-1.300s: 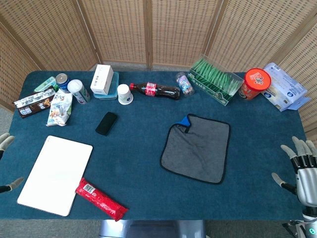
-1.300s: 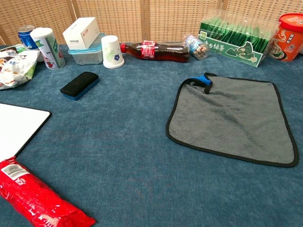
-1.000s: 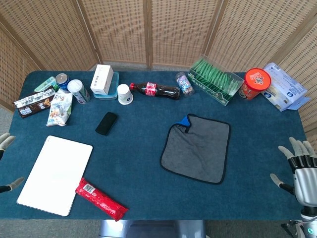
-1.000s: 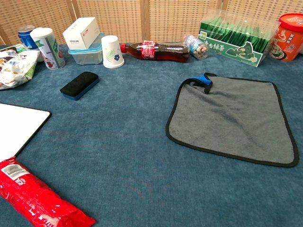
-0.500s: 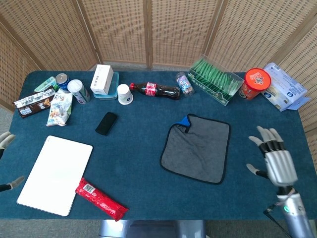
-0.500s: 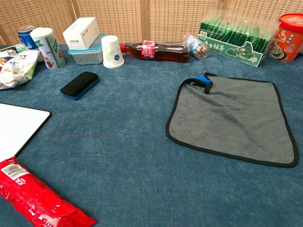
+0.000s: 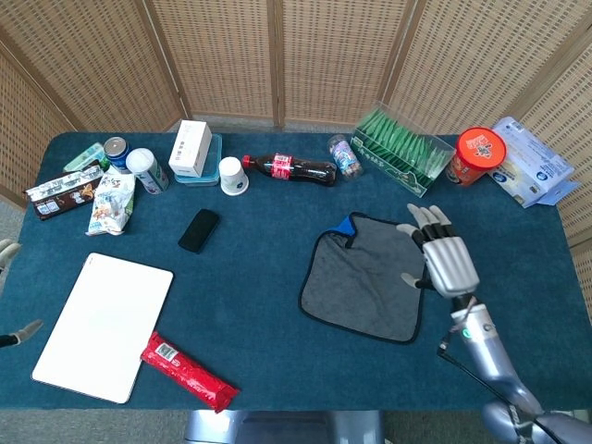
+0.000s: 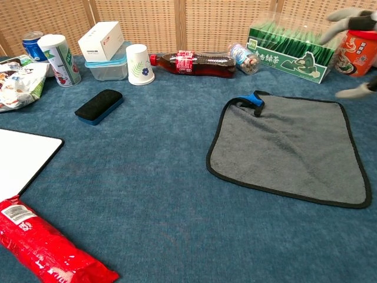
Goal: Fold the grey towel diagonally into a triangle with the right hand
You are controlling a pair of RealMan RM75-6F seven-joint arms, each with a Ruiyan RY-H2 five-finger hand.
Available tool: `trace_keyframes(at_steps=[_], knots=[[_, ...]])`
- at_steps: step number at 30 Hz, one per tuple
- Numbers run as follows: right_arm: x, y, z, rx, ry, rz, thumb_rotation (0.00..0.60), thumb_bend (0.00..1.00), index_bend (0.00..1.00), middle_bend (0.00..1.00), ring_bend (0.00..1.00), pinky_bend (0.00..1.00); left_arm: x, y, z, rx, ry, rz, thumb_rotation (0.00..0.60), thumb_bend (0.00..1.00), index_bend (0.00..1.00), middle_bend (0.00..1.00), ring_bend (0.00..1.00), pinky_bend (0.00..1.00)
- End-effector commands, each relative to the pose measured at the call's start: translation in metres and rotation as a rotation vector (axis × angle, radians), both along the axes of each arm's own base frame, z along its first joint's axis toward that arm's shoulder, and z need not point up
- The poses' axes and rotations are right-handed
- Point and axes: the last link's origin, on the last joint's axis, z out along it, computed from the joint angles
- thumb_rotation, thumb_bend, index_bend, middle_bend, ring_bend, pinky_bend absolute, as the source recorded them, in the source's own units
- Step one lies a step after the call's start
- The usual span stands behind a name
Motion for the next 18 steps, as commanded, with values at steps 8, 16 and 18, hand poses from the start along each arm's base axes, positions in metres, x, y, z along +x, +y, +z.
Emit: trace_keyframes(at_steps=[8,16,18], knots=[[0.038,-0.053,-0.049,0.061,-0.022,-0.033,0.6,0.0,0.26,0.0,0.0,0.0,-0.003,0.005,0.002,0.012,-0.003,0.027,0.6,0.14,0.0,0.0,0.0,0.0],[0.054,-0.083,-0.078,0.091,-0.042,-0.067,0.6,0.0,0.29,0.0,0.0,0.0,-0.006,0.008,0.002,0.02,-0.001,0.052,0.6,0.14,0.0,0.0,0.0,0.0],[0.057,-0.088,-0.084,0.093,-0.041,-0.072,0.6,0.0,0.29,0.0,0.0,0.0,-0.007,0.009,0.003,0.024,-0.002,0.06,0.6,0.14,0.0,0.0,0.0,0.0]])
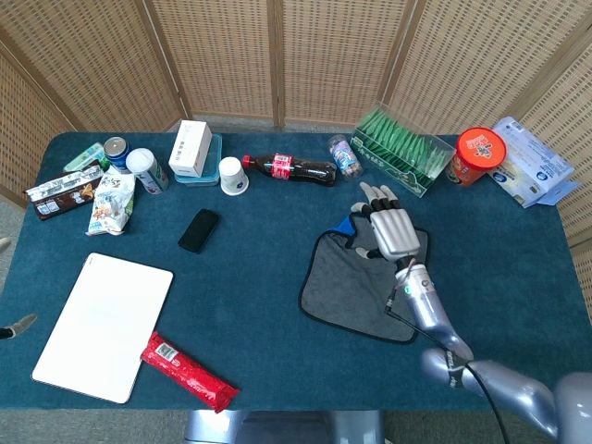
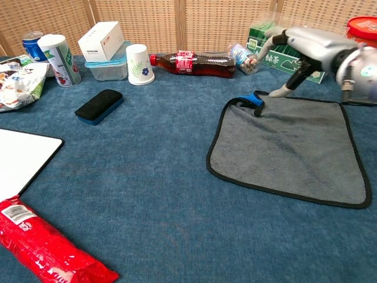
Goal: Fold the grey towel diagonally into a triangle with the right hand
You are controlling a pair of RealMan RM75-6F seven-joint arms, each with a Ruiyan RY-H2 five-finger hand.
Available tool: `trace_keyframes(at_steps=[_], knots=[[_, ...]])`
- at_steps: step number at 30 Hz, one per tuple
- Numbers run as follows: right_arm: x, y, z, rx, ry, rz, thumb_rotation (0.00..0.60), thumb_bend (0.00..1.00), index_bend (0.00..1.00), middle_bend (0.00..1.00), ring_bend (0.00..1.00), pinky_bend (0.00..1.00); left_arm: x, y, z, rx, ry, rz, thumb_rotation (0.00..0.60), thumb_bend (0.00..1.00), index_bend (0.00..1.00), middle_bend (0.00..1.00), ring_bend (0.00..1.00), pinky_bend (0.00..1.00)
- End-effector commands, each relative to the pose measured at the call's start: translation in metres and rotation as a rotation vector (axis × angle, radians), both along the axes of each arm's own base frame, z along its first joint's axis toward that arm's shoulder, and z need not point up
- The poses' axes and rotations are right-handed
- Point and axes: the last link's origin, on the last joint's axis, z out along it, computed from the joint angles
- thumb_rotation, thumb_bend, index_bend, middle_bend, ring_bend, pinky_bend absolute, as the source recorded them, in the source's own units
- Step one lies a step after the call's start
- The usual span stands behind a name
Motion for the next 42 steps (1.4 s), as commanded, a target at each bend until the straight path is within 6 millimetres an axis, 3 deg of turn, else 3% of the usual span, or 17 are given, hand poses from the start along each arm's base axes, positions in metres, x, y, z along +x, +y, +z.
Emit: trace_keyframes(at_steps=[1,12,34,42], knots=[[0.009,-0.012,-0.016,0.015,-0.011,-0.015,0.6,0.0,0.29,0.0,0.0,0.0,-0.001,0.001,0.001,0.005,0.0,0.01,0.6,0.14,0.0,0.0,0.0,0.0],[0.019,-0.025,-0.044,0.052,-0.011,-0.038,0.6,0.0,0.3,0.0,0.0,0.0,-0.005,0.005,0.003,0.02,-0.005,0.035,0.6,0.14,0.0,0.0,0.0,0.0],[0.018,-0.046,-0.072,0.075,0.012,-0.075,0.6,0.0,0.38,0.0,0.0,0.0,-0.01,0.007,0.004,0.023,-0.007,0.06,0.6,0.14,0.0,0.0,0.0,0.0],[0.015,-0.047,-0.078,0.08,0.032,-0.066,0.6,0.14,0.52,0.02,0.0,0.0,-0.013,0.008,0.005,0.025,-0.005,0.073,0.6,0.14,0.0,0.0,0.0,0.0]])
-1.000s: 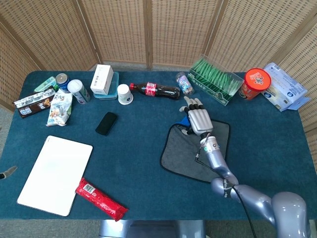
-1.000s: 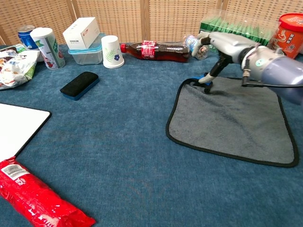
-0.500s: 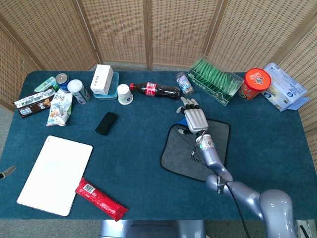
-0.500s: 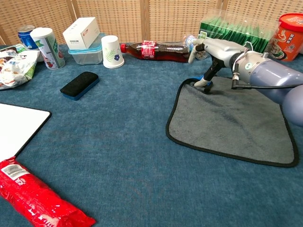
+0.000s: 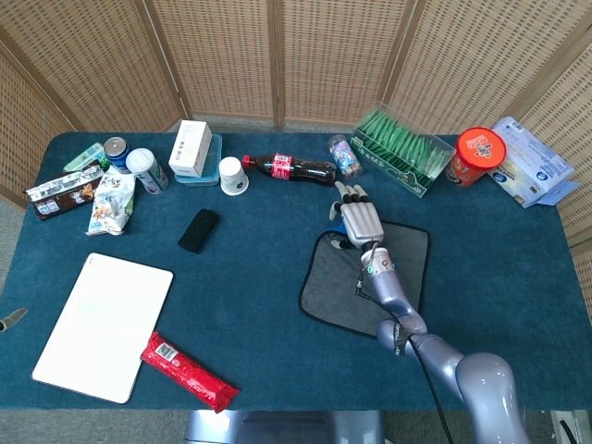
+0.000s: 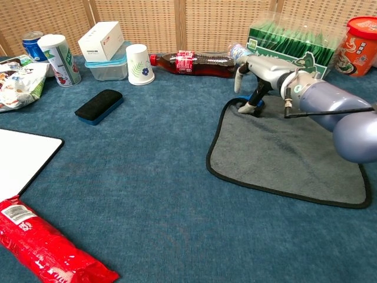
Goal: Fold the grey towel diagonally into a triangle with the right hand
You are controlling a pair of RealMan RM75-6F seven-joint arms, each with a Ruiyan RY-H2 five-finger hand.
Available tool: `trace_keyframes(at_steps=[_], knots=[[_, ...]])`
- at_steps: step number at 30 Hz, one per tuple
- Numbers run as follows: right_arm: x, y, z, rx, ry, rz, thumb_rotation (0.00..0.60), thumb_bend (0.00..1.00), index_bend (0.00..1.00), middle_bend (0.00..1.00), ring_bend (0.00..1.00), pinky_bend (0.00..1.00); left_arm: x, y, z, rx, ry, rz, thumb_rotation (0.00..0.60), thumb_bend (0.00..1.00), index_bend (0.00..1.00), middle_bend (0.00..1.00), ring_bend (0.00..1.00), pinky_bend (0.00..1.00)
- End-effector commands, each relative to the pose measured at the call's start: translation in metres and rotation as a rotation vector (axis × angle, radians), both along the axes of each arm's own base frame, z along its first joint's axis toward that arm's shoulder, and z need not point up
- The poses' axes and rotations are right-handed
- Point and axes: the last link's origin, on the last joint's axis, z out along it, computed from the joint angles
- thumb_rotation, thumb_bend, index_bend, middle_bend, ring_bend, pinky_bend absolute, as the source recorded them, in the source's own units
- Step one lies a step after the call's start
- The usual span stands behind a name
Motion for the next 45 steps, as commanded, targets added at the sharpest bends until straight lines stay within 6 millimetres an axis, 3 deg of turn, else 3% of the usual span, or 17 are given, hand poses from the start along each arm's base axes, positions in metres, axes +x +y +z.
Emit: trace_keyframes(at_steps=[1,11,17,25,32,45], knots=[[0.001,0.001,-0.003,0.005,0.006,0.011,0.6,0.17,0.53,0.02,0.0,0.0,-0.001,0.0,0.0,0.0,0.001,0.004,0.6,0.14,0.0,0.0,0.0,0.0],[0.005,0.001,-0.003,0.011,0.056,0.058,0.6,0.38,0.57,0.05,0.0,0.0,-0.002,-0.001,0.001,0.001,0.002,0.004,0.6,0.14,0.0,0.0,0.0,0.0],[0.004,0.002,-0.003,0.015,0.1,0.065,0.6,0.44,0.63,0.07,0.0,0.0,0.0,-0.002,0.0,-0.002,0.003,-0.002,0.6,0.14,0.0,0.0,0.0,0.0],[0.002,0.012,0.005,-0.002,0.128,0.12,0.6,0.45,0.66,0.08,0.0,0.01,0.0,-0.003,0.0,-0.004,0.001,-0.005,0.6,0.14,0.0,0.0,0.0,0.0],[-0.002,0.034,0.022,-0.025,0.145,0.183,0.6,0.45,0.68,0.09,0.0,0.01,0.001,-0.003,-0.001,-0.011,-0.001,-0.009,0.6,0.14,0.0,0.0,0.0,0.0],[-0.003,0.075,0.035,0.005,0.169,0.268,0.6,0.45,0.69,0.1,0.0,0.01,0.003,-0.001,-0.006,-0.032,0.002,-0.011,0.6,0.14,0.0,0.0,0.0,0.0]])
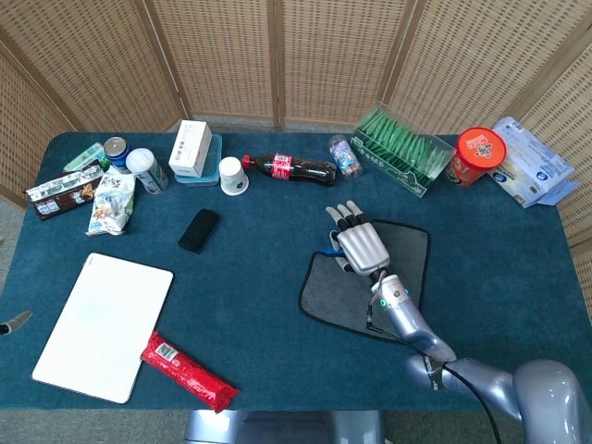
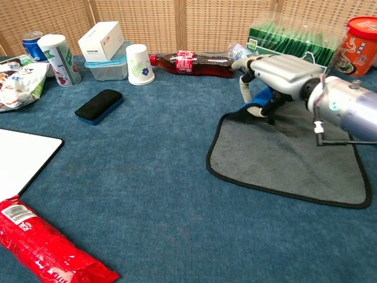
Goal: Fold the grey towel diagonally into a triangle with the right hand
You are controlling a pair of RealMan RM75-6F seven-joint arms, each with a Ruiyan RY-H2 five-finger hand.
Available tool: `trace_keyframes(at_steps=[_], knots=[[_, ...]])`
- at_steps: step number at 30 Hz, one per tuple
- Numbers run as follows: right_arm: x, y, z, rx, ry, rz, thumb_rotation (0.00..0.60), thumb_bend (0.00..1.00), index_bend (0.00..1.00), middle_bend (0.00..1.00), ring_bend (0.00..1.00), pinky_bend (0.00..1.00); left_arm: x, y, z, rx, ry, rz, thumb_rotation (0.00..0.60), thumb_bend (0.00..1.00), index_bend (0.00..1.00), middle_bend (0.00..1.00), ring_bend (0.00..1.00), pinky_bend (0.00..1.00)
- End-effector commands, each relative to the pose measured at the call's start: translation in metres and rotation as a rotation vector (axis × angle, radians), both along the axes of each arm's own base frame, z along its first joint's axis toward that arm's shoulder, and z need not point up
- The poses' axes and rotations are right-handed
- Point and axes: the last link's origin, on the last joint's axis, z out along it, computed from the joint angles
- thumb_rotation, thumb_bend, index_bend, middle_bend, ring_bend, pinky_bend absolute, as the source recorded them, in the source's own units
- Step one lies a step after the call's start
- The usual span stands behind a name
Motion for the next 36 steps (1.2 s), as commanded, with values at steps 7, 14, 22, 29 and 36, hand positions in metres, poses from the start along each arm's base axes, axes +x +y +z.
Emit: trace_keyframes(at_steps=[7,14,22,29,36], knots=[[-0.005,0.029,0.01,0.02,0.021,0.015,0.6,0.45,0.7,0.1,0.0,0.01,0.001,0.002,-0.004,-0.014,0.006,0.004,0.6,0.14,0.0,0.0,0.0,0.0],[-0.002,0.047,0.009,0.033,0.024,0.012,0.6,0.45,0.7,0.1,0.0,0.01,0.001,0.003,-0.006,-0.022,0.005,0.003,0.6,0.14,0.0,0.0,0.0,0.0],[-0.012,0.055,0.009,0.049,0.063,-0.018,0.6,0.45,0.7,0.1,0.0,0.01,0.001,0.003,-0.006,-0.025,0.002,0.002,0.6,0.14,0.0,0.0,0.0,0.0],[-0.032,0.068,0.021,0.042,0.094,-0.06,0.6,0.45,0.7,0.1,0.0,0.01,0.001,0.004,-0.008,-0.037,0.0,0.004,0.6,0.14,0.0,0.0,0.0,0.0],[-0.041,0.079,0.033,0.034,0.092,-0.068,0.6,0.45,0.7,0.1,0.0,0.01,0.002,0.005,-0.01,-0.047,0.004,0.004,0.6,0.14,0.0,0.0,0.0,0.0]])
